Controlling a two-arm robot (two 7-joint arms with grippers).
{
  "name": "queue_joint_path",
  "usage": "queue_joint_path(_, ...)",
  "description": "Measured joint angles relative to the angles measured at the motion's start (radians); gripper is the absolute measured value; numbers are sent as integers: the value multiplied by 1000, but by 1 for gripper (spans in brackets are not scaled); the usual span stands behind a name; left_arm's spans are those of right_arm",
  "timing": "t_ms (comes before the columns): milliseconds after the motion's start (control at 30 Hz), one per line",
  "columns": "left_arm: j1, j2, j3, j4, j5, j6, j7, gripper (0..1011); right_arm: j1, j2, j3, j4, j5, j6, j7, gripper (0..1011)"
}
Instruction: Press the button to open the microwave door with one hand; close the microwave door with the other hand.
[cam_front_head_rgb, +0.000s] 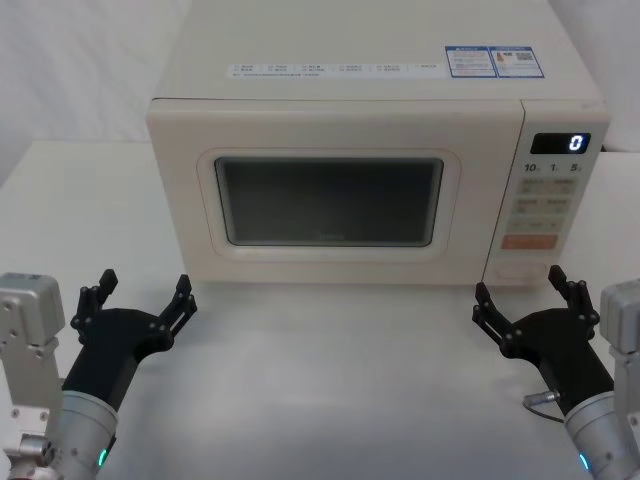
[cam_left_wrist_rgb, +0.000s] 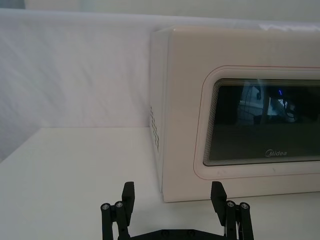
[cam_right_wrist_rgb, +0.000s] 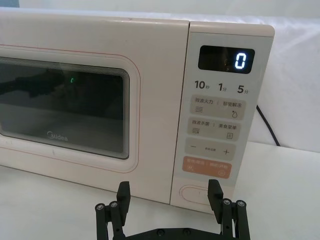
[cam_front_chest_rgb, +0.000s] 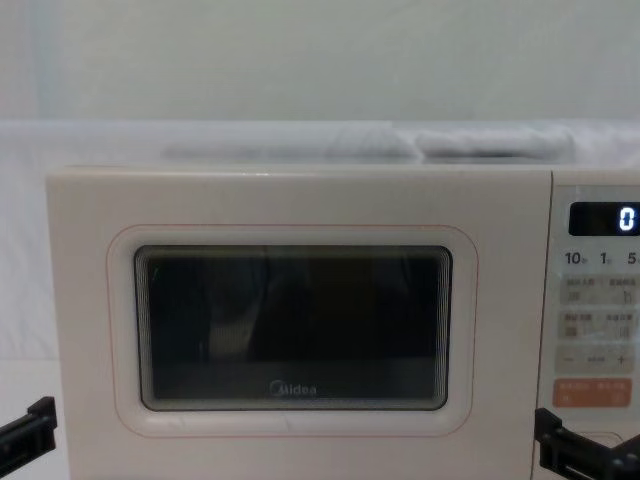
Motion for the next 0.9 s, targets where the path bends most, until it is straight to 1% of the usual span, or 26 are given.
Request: queue_joint_path(900, 0, 0, 0, 0, 0, 0, 0, 1001, 0, 0, 0, 0, 0, 0, 0, 1002)
